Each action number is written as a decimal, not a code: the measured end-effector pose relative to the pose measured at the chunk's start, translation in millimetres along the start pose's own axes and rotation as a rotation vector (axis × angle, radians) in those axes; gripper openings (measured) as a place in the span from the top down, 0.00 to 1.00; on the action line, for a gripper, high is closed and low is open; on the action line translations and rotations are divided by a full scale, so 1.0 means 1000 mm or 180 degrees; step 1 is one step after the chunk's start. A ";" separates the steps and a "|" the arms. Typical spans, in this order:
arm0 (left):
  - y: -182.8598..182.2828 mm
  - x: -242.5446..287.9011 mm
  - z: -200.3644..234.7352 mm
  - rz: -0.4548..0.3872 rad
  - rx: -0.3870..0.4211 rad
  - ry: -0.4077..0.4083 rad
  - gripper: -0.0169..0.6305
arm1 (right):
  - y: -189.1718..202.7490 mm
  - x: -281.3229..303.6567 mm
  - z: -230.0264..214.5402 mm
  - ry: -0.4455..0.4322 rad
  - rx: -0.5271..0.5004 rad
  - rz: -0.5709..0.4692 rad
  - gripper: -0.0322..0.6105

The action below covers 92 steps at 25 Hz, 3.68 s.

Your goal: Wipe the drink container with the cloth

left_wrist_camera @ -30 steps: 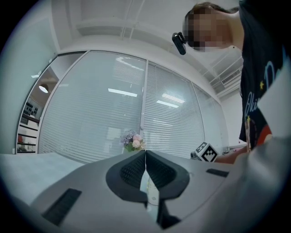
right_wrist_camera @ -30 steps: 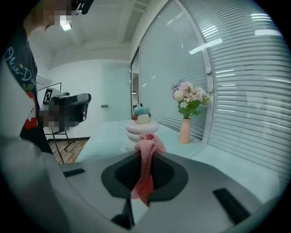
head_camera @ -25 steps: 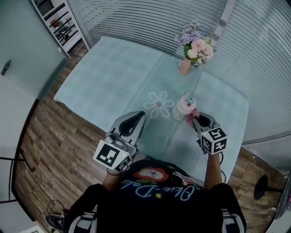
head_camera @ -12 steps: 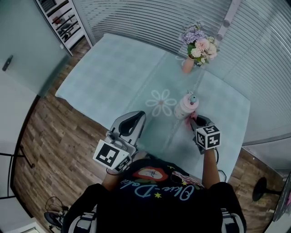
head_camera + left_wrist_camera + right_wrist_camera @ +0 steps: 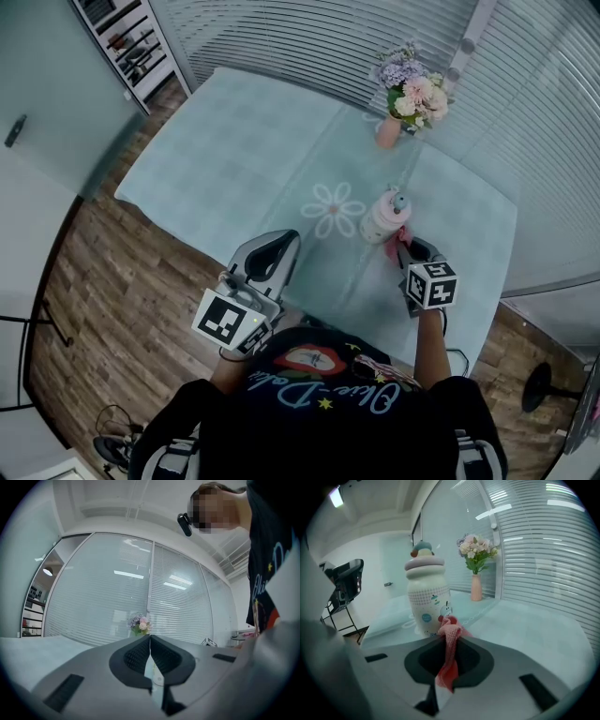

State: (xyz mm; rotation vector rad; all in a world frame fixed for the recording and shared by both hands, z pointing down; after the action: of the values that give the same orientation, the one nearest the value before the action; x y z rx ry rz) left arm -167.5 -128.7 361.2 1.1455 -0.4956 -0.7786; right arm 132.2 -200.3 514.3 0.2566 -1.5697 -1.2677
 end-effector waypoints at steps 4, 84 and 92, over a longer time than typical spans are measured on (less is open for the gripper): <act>0.001 0.002 0.000 0.0015 -0.0010 0.0023 0.97 | -0.010 -0.023 -0.009 0.0226 0.0047 -0.0198 0.91; 0.006 0.004 -0.004 0.0027 -0.0050 0.0038 0.97 | -0.046 -0.002 0.088 -0.0800 -0.0487 -0.0627 0.91; 0.006 0.005 -0.003 0.0026 -0.0044 0.0039 0.97 | -0.105 -0.024 0.092 -0.0776 -0.0713 -0.1317 0.91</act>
State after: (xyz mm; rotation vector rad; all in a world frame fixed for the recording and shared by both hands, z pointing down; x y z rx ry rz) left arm -160.7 -129.3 365.3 1.1341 -0.4839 -0.7665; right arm 24.8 -173.5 426.6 0.3021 -1.6100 -1.8414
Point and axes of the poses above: the fingertips, and each gripper's own axes: x forward along the fingers, z to its left, y out of its underside, the point moved 7 cm from there along -x, backward along the fingers, and after that the axes turned 15 degrees about -x, right-handed, at the moved point
